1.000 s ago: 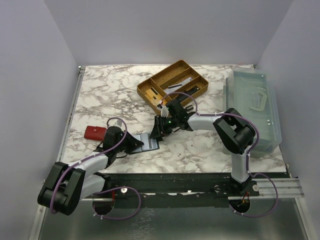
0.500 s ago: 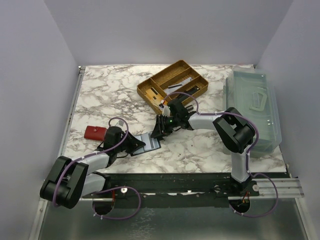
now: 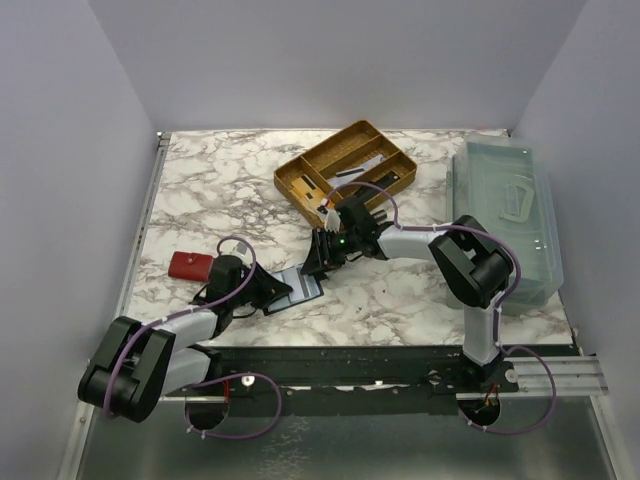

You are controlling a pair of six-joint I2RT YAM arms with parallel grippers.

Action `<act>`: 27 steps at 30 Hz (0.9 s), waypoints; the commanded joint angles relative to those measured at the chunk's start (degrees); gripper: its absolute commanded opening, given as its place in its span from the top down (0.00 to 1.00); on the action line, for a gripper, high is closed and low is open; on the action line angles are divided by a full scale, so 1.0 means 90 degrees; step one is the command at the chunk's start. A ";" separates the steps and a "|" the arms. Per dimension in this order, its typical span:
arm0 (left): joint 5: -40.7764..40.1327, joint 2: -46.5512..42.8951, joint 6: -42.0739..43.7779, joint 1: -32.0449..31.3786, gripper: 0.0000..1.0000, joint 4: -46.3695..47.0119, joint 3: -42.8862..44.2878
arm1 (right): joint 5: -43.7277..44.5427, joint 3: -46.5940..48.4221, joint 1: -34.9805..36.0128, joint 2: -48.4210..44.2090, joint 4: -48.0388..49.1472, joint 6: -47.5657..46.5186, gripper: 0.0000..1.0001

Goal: Take the credit cards out of the card holder
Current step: Remove the credit card from the card holder.

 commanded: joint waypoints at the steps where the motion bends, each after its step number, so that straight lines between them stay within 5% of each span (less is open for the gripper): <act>1: 0.0017 -0.0251 -0.0092 -0.0023 0.74 0.0093 -0.0080 | 0.0127 0.0039 0.0003 -0.0378 -0.0073 -0.0314 0.60; 27: -0.0132 -0.0251 0.0085 -0.0027 0.67 -0.0175 -0.0047 | -0.0628 0.0192 0.0008 0.0425 -0.0282 0.0039 0.66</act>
